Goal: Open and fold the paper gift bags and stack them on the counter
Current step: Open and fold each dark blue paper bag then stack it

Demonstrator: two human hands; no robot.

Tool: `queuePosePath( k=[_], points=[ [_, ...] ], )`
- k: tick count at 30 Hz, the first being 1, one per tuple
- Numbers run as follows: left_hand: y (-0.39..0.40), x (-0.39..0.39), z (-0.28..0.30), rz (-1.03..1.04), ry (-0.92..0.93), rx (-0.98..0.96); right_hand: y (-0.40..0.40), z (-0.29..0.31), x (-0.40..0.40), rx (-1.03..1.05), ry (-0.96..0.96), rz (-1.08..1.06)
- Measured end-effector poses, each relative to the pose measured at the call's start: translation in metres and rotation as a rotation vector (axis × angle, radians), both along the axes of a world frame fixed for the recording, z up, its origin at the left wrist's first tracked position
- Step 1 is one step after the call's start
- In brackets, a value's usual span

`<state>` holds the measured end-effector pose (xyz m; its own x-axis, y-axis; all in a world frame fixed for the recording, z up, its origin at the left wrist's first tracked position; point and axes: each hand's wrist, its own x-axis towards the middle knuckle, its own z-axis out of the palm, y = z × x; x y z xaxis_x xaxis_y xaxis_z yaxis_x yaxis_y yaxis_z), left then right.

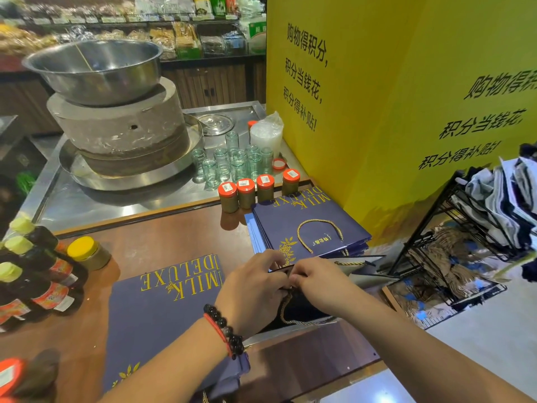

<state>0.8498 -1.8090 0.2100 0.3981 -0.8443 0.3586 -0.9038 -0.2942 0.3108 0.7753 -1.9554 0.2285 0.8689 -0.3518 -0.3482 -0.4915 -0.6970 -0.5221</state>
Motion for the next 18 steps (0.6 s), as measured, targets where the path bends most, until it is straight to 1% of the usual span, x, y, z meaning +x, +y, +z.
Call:
queuePosePath(
  k=[6,8,11,15,18],
  points=[
    [-0.001,-0.001,0.000,0.010,-0.001,0.007,0.004,-0.005,-0.004,-0.038,-0.027,-0.039],
    [-0.001,-0.001,0.000,0.005,0.003,0.005,0.004,-0.006,-0.005,-0.048,-0.059,-0.080],
    [0.002,-0.001,-0.001,0.008,0.014,0.005,-0.005,-0.004,-0.006,0.047,-0.173,-0.187],
    [0.002,0.001,-0.001,0.024,0.034,0.015,-0.009,-0.005,-0.009,0.080,-0.202,-0.174],
    [0.000,0.001,-0.002,0.028,0.031,0.023,-0.013,-0.003,-0.009,0.147,-0.290,-0.269]
  ],
)
